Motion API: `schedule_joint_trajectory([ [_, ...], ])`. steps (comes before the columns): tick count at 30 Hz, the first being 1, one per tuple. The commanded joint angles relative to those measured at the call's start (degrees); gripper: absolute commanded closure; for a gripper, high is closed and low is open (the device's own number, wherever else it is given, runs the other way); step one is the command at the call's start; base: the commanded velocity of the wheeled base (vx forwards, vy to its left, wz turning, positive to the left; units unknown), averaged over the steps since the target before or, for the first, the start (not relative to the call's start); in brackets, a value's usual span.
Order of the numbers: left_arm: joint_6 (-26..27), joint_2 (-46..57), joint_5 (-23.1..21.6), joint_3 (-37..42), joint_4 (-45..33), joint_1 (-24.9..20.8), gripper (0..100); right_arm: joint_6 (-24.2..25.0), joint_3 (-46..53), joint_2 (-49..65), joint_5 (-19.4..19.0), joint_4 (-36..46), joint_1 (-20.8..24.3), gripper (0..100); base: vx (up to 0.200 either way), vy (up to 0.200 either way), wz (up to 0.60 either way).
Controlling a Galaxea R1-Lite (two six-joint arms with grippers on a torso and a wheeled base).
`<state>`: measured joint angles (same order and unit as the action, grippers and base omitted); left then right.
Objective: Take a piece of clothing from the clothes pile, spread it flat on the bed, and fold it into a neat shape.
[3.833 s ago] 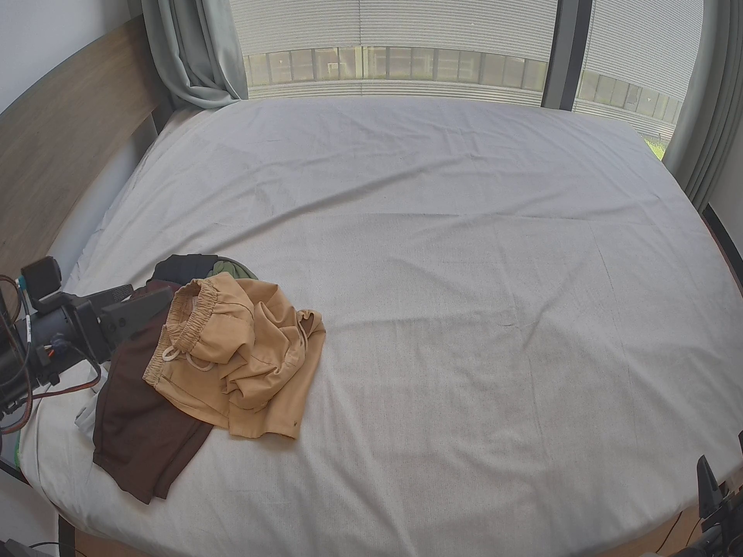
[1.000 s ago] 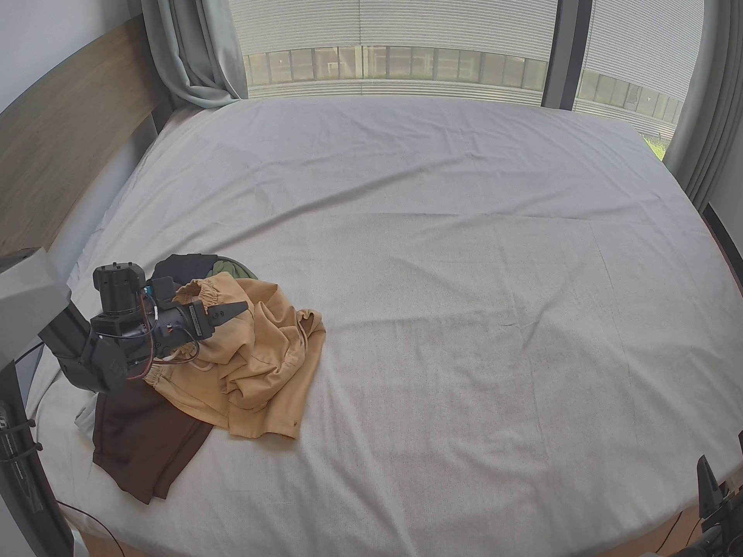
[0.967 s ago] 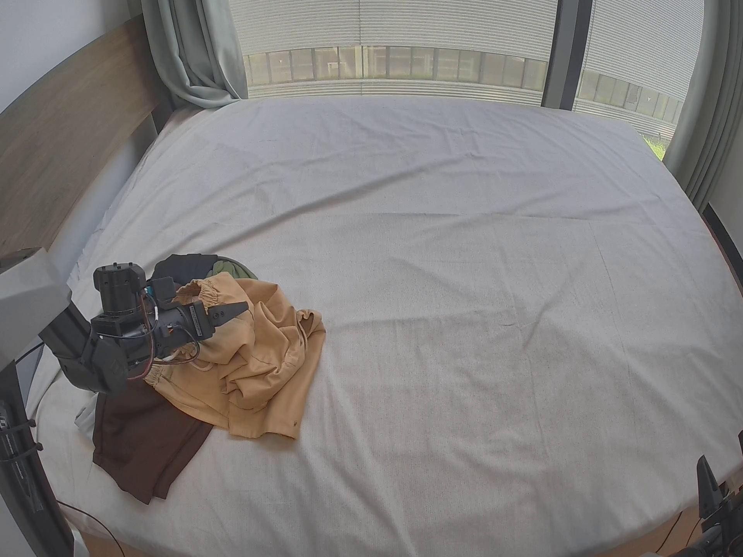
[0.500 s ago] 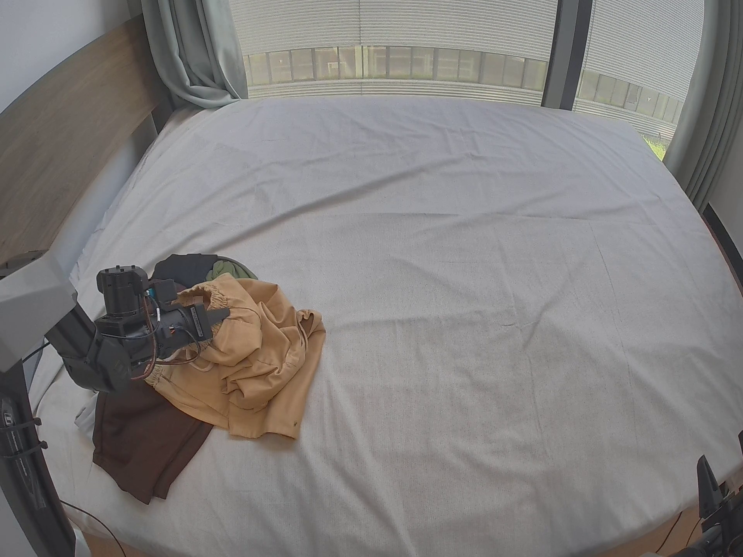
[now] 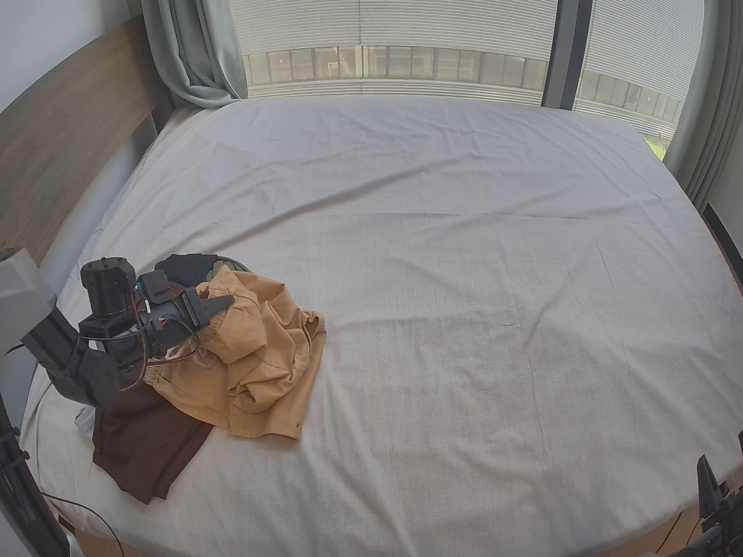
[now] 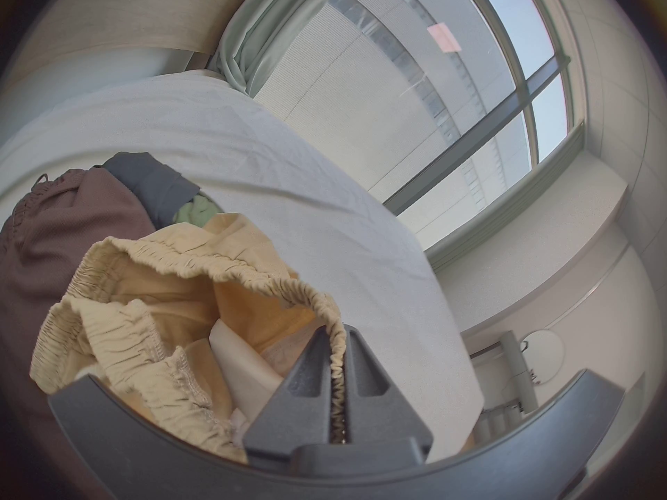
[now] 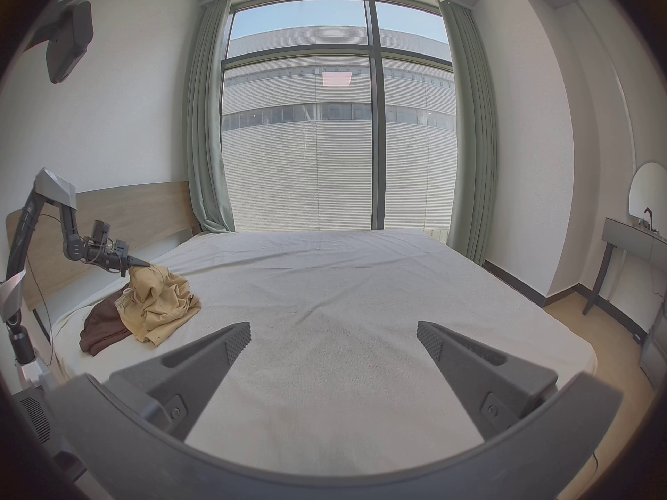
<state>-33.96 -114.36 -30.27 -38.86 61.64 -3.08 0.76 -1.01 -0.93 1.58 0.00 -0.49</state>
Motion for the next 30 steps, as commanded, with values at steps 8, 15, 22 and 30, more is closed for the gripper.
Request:
schedule_joint_trajectory([
  [8,-4.3,7.3,0.5,1.3,3.6,-3.2,100,0.0,0.9,0.9,0.1,0.0,0.0,0,0.0,0.0,0.0],
  [15,-4.4,7.7,0.1,2.4,3.8,-3.4,100,-0.1,0.9,0.9,0.1,0.1,-0.1,0,0.0,0.0,0.0],
  [22,-6.2,7.7,0.4,3.0,7.3,-3.4,100,-0.1,0.9,0.9,0.1,0.0,-0.1,0,0.0,0.0,0.0],
  [30,-15.6,10.3,2.3,3.0,10.1,-5.7,100,0.0,0.9,0.9,0.1,0.0,-0.1,0,0.0,0.0,0.0],
])
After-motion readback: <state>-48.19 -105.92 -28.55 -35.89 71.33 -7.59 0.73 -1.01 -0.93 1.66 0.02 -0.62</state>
